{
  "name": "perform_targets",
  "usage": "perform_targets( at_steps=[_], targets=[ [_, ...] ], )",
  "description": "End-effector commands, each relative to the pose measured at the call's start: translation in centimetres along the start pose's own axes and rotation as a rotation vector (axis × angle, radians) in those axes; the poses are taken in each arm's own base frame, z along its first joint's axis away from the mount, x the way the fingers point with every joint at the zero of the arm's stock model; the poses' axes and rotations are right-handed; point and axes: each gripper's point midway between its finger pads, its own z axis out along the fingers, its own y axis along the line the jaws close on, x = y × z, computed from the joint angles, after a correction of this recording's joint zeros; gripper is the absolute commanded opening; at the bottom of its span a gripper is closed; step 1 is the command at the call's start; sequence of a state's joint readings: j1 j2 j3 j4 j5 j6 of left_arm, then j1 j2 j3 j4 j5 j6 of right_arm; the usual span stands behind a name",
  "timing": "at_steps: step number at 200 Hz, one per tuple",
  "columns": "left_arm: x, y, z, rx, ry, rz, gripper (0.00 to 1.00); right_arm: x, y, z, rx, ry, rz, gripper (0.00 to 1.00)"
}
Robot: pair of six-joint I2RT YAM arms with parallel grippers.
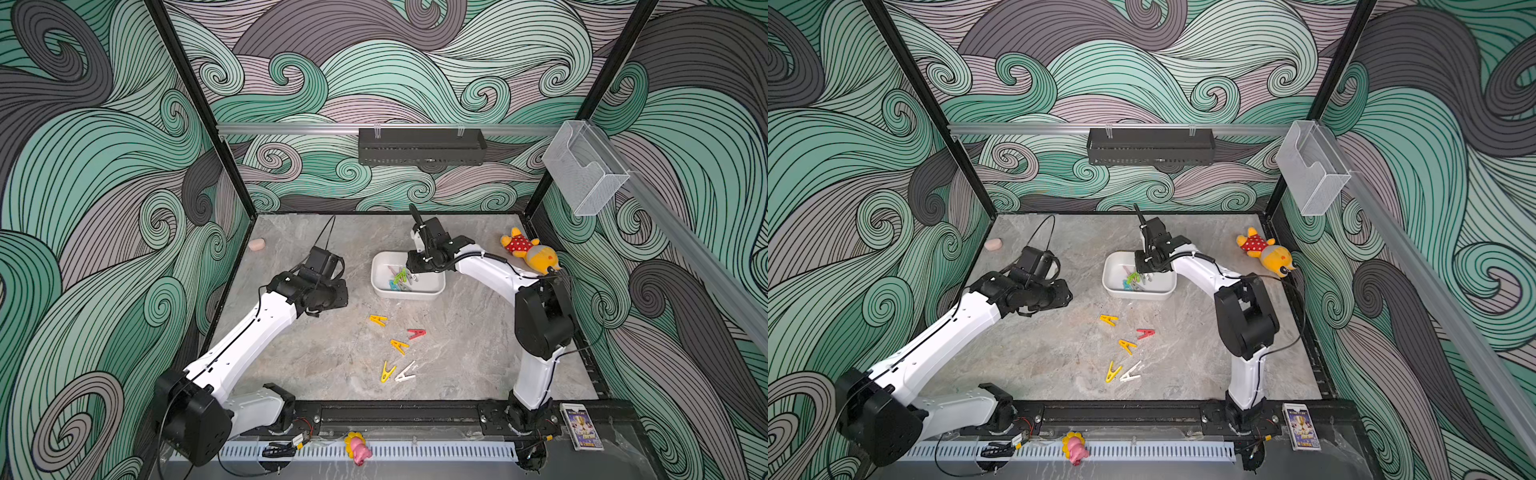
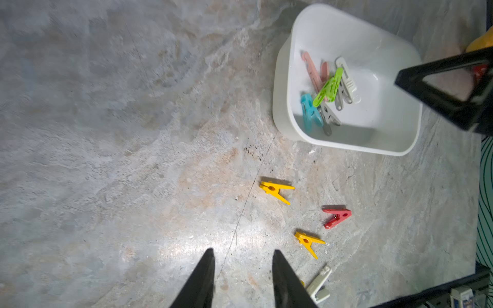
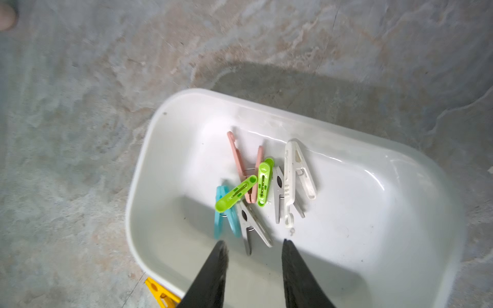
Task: Put the clothespins into the storage box
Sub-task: Place the clothespin in the storage box, then pick up the clothespin from the center of the board.
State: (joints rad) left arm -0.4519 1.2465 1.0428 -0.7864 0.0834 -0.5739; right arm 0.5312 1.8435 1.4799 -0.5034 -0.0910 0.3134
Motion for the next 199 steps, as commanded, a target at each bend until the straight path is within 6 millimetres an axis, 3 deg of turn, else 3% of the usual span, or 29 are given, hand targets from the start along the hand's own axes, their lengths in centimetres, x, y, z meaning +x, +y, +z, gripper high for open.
perform_targets(
  at_steps=[1, 29, 51, 94, 199],
  targets=[
    [1.3, -1.2, 1.4, 0.079, 0.104, -0.077, 0.39, -0.2, 1.2, -2.5, -0.042, -0.048, -0.023, 0.39],
    [2.8, -1.9, 3.6, 0.134, 0.171, -0.167, 0.39, 0.6, 1.5, -4.0, -0.06, -0.079, -0.007, 0.39],
    [4.5, -1.2, 4.8, 0.076, 0.221, -0.206, 0.39, 0.9, 2.0, -5.4, -0.096, -0.116, 0.009, 0.39],
    [5.9, -2.3, 7.3, 0.033, 0.261, -0.272, 0.49, 2.4, 2.0, -6.8, -0.119, -0.142, 0.007, 0.4],
    [4.5, -4.2, 12.2, -0.026, 0.306, -0.468, 0.51, 5.7, 1.3, -6.7, -0.15, -0.155, -0.004, 0.43]
  ],
)
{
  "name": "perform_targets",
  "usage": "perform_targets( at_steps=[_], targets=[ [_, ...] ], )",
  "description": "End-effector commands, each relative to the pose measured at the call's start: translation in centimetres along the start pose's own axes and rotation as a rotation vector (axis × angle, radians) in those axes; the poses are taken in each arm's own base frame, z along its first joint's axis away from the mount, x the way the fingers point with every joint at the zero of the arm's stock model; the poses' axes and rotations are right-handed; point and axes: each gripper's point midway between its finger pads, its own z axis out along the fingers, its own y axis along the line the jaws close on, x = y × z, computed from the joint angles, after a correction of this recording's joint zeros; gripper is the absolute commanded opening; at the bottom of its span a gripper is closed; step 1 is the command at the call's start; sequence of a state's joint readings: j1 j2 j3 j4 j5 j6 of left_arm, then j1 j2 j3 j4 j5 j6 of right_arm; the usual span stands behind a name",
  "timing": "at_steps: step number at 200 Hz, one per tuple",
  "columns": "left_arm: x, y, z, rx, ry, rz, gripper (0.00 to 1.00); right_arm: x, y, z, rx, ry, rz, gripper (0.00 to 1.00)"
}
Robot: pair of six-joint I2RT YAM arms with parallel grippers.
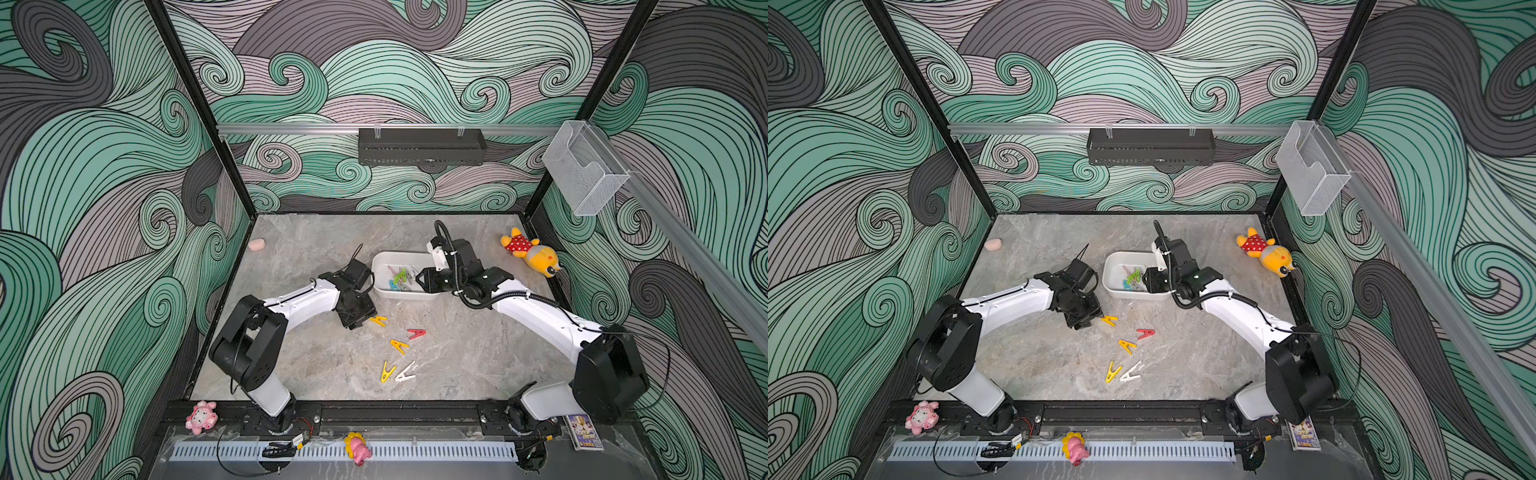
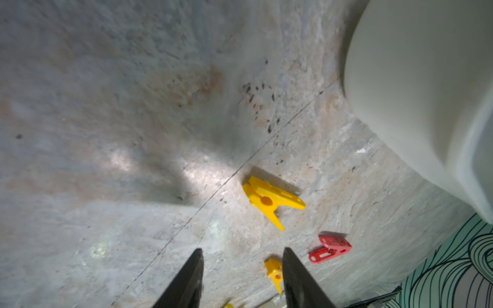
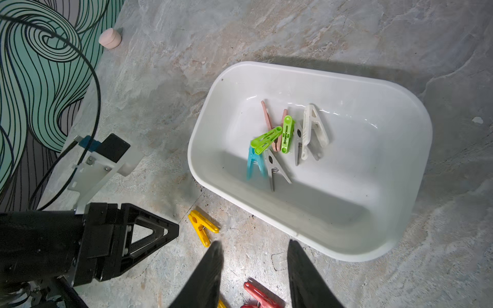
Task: Put the clothespins into the storage box
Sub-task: Pick up the clothespin from the center of the board.
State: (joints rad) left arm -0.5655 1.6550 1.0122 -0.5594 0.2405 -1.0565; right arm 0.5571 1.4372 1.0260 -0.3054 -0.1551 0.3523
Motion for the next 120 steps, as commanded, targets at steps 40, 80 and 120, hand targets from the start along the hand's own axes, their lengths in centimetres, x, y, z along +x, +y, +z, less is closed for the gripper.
perform_targets(
  at_steps=[40, 80, 120],
  targets=[
    [-0.4, -1.2, 1.6, -0.023, 0.044, -0.112, 0.51, 0.8, 0.6, -0.4, -0.057, -0.015, -0.018, 0.43],
    [-0.7, -1.7, 2.4, -0.038, 0.055, -0.138, 0.5, 1.4, 0.3, -0.7, -0.066, -0.023, -0.015, 0.44],
    [-0.4, -1.1, 3.1, -0.076, 0.079, -0.169, 0.5, 2.1, -0.6, -0.5, -0.053, -0.022, -0.008, 0.45]
  ],
)
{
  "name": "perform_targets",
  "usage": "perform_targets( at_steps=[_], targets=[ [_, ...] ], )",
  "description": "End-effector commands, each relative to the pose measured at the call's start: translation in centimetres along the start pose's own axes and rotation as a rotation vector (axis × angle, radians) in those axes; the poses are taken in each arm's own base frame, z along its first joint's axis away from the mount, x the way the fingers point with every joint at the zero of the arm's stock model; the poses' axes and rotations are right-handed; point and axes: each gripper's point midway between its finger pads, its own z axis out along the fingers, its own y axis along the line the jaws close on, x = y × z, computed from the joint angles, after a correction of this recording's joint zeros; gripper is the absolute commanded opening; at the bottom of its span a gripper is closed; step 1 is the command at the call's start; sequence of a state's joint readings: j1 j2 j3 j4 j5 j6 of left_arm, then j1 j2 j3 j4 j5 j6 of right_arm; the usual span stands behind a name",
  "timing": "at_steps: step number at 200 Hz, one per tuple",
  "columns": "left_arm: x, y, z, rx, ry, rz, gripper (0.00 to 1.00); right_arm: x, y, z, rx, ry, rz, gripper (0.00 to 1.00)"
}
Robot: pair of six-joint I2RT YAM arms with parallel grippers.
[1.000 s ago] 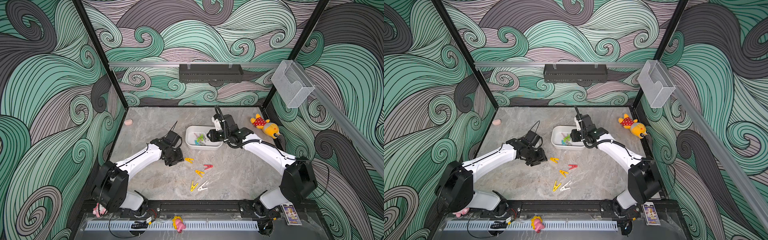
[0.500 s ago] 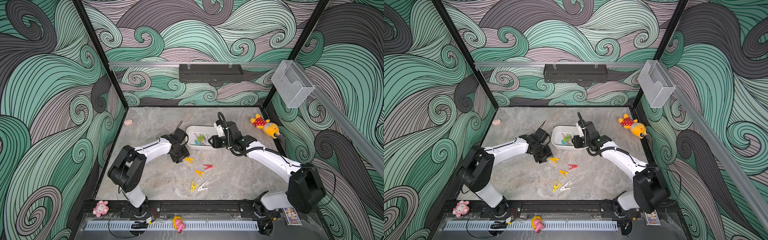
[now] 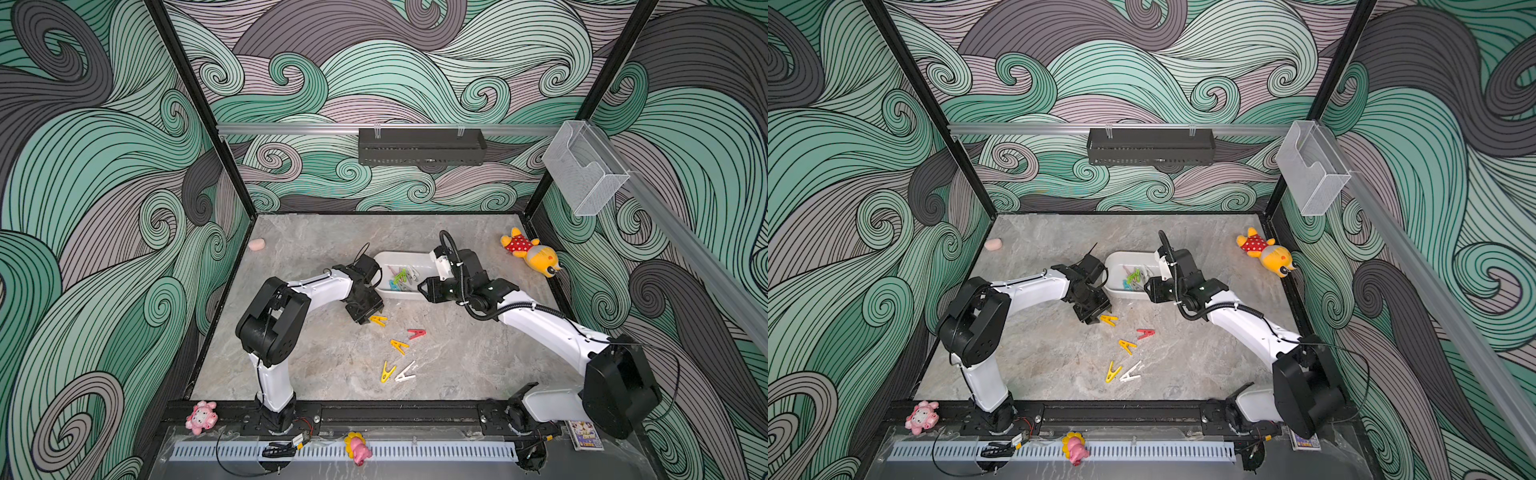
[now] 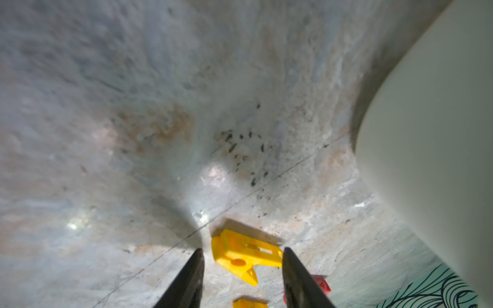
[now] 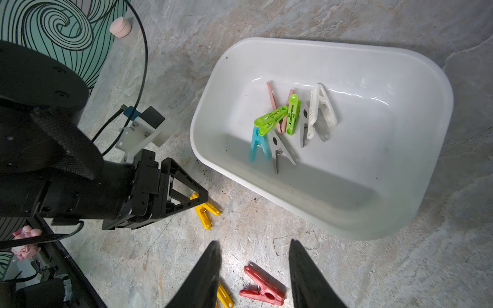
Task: Put the clothespins into the storage box
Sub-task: Pick up the clothespin from the center of the board.
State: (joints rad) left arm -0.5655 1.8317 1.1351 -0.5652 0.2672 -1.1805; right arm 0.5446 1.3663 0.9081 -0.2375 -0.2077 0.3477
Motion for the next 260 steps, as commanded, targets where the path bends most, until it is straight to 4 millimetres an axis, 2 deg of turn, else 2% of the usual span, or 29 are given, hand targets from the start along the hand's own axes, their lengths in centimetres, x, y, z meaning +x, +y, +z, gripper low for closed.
perform_targets(
  at_steps=[1, 43, 88, 130, 150, 194, 227, 260],
  targets=[
    [0.7, 0.5, 0.2, -0.039, 0.029, -0.032, 0.5, 0.1, -0.4, -0.1, -0.005, -0.015, -0.009, 0.45],
    [1.1, 1.5, 0.7, -0.082, 0.051, -0.038, 0.5, 1.0, -1.4, 0.2, 0.005, 0.003, 0.009, 0.46],
    [1.3, 2.1, 1.3, -0.116, 0.073, -0.028, 0.48, 1.0, -2.0, -0.3, 0.012, -0.018, 0.012, 0.46],
    [1.5, 3.0, 0.7, -0.136, 0.064, -0.02, 0.36, 1.3, -2.2, -0.4, 0.011, -0.022, 0.024, 0.46],
    [1.7, 3.2, 0.5, -0.143, 0.056, -0.014, 0.22, 1.3, -2.2, -0.4, 0.007, -0.023, 0.027, 0.46],
    [2.2, 3.5, 0.5, -0.152, 0.056, 0.007, 0.21, 1.1, -2.1, -0.7, 0.007, -0.028, 0.022, 0.46],
    [2.0, 2.9, -0.6, -0.131, 0.03, 0.043, 0.17, 1.0, -1.9, -1.2, 0.006, -0.037, 0.038, 0.46],
    [1.4, 2.0, -3.6, -0.09, -0.045, 0.103, 0.17, 1.0, -1.8, -1.6, 0.001, -0.045, 0.072, 0.46]
  ],
)
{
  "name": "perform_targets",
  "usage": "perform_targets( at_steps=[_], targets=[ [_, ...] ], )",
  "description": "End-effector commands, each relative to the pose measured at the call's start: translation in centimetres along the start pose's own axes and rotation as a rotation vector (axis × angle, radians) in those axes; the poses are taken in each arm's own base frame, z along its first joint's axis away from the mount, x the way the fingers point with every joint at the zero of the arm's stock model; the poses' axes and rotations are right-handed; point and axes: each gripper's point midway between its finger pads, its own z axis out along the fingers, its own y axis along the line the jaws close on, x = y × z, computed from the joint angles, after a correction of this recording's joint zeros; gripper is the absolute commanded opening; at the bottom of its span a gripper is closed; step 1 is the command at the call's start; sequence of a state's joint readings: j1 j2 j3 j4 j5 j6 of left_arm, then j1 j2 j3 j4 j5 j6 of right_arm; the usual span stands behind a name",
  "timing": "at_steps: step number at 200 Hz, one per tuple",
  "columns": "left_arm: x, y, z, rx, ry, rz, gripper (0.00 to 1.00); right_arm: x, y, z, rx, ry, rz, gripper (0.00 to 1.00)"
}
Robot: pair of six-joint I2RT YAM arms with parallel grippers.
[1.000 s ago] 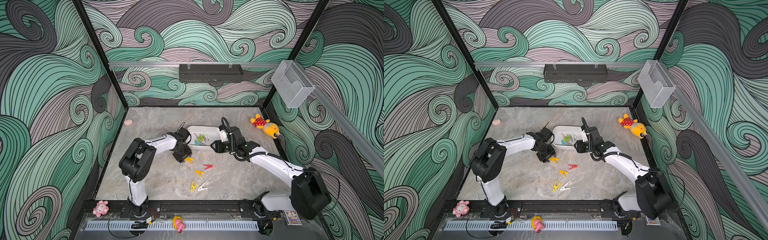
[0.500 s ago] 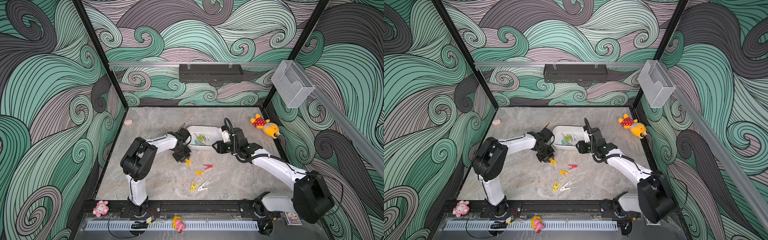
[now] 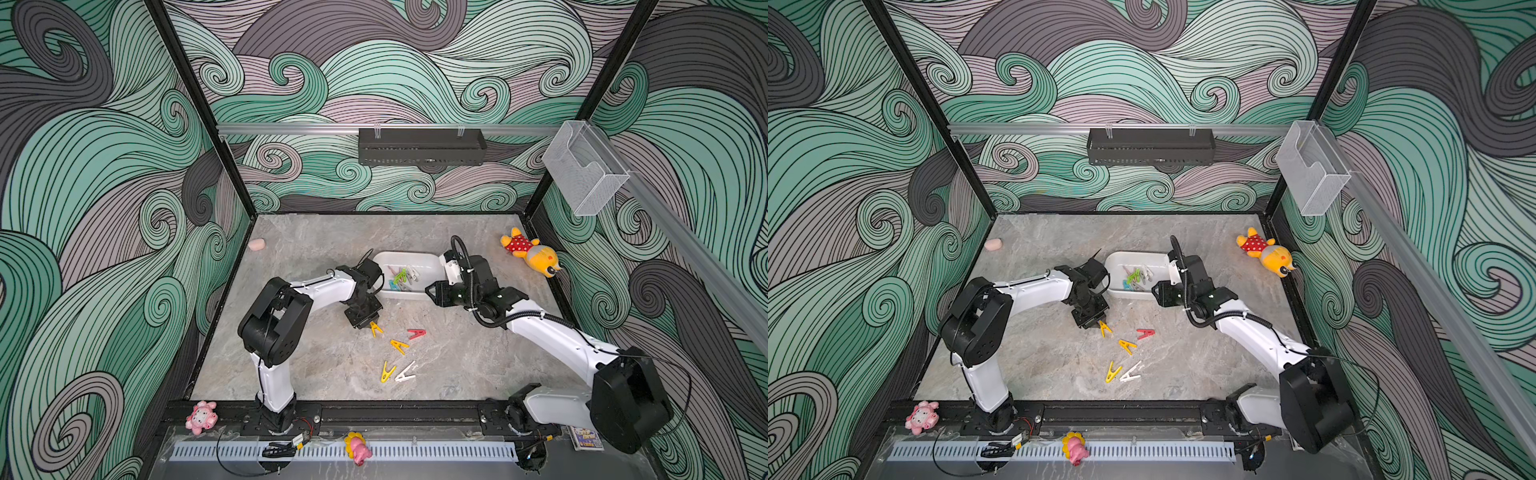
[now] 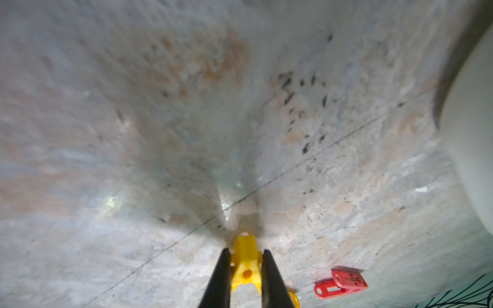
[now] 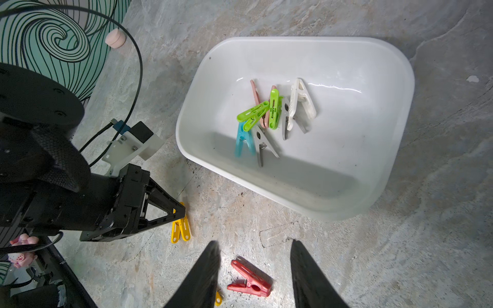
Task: Put the clothespins into the storage box
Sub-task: Pick up the clothespin from the center of the board, then place the clothespin in the storage box.
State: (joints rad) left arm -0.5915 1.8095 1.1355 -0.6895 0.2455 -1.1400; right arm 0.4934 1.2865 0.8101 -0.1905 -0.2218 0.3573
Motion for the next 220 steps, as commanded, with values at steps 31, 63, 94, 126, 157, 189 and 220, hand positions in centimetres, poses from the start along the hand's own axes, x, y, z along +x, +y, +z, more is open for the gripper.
perform_targets(
  at_steps=[31, 63, 94, 126, 157, 189, 220],
  targets=[
    [-0.3, -0.6, -6.0, 0.072, -0.128, 0.127, 0.17, 0.4, 0.1, -1.0, -0.008, 0.005, 0.048, 0.46],
    [-1.0, -2.1, -8.8, 0.146, -0.167, 0.199, 0.16, 0.6, -0.1, -2.1, 0.025, 0.032, 0.036, 0.46],
    [-2.2, -5.1, -11.9, 0.248, -0.228, 0.279, 0.16, 1.2, 0.1, -2.9, 0.029, 0.064, 0.046, 0.45],
    [-4.2, -9.8, -13.4, 0.366, -0.31, 0.367, 0.16, 2.1, -0.2, -3.5, 0.037, 0.075, 0.068, 0.45],
    [-6.5, -14.3, -12.5, 0.396, -0.297, 0.418, 0.17, 2.7, -0.5, -4.2, 0.056, 0.085, 0.083, 0.45],
    [-9.2, -18.2, -10.5, 0.417, -0.287, 0.431, 0.17, 2.6, -0.4, -4.6, 0.043, 0.042, 0.103, 0.45],
    [-10.6, -19.3, -7.2, 0.401, -0.247, 0.406, 0.16, 2.7, -0.1, -4.8, 0.028, 0.042, 0.087, 0.46]
  ],
)
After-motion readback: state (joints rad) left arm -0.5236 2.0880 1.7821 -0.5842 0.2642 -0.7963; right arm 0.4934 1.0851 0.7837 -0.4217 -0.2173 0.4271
